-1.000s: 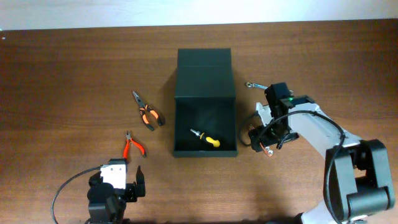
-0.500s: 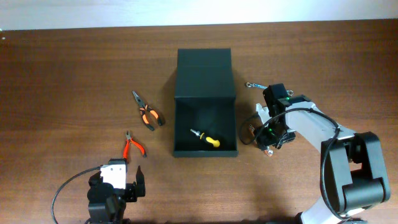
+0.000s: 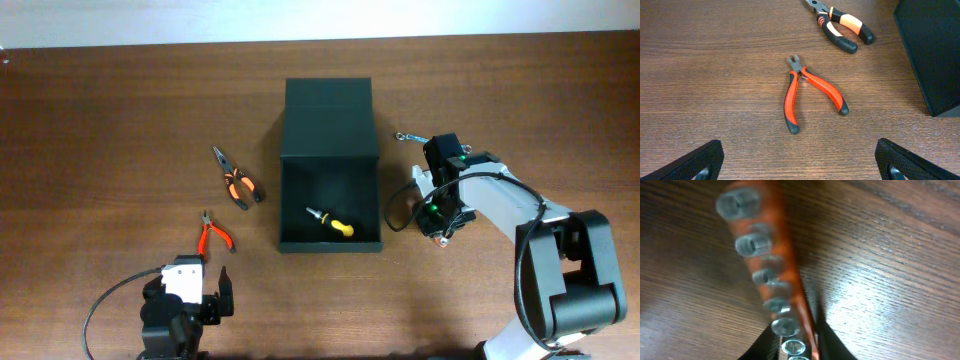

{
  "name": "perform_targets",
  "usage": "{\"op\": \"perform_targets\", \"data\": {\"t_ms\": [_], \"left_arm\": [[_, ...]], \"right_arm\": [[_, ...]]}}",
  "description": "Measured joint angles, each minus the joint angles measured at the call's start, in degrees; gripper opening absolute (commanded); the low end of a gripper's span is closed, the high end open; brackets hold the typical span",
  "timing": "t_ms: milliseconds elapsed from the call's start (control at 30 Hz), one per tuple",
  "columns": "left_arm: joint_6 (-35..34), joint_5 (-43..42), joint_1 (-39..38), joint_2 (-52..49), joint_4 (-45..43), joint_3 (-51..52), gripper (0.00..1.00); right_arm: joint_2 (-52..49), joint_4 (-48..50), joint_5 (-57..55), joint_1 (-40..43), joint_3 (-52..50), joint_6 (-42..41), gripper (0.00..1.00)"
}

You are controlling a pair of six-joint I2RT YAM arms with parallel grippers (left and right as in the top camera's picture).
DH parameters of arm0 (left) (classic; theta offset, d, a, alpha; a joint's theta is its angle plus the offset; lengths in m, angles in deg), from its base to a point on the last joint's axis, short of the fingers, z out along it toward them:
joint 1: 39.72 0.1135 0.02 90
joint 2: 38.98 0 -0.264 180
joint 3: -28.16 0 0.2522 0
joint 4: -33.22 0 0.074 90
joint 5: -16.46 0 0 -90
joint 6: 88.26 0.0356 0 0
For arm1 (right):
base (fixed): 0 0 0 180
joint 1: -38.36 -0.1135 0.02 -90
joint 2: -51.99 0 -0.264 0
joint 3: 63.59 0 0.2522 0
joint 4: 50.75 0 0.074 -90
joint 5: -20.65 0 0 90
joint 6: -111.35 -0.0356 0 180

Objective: Pack container
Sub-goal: 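Move right gripper to the orange socket rail and grasp it, then lift the socket rail into the box and release it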

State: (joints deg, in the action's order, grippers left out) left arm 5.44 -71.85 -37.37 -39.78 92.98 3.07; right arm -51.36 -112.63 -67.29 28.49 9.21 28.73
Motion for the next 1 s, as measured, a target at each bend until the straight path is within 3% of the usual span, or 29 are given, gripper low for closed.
{"op": "perform_targets", "data": {"t_ms": [233,533,1000], "left_arm": [[0.0,0.0,0.0,0.0,0.0,0.0,0.99],[0.0,0.0,0.0,0.0,0.02,0.0,0.99],[0.0,-0.02,0.0,0.0,0.02,0.0,0.99]], "right_arm": [[0.0,-0.07,1.25,0.04,0.04,-0.15,0.1],[-2.23,-6.78,3.96,0.09,5.05,-1.4,0.05],[-2.69,-20.55,8.41,-1.4,33.59,-0.09,0.04]]}}
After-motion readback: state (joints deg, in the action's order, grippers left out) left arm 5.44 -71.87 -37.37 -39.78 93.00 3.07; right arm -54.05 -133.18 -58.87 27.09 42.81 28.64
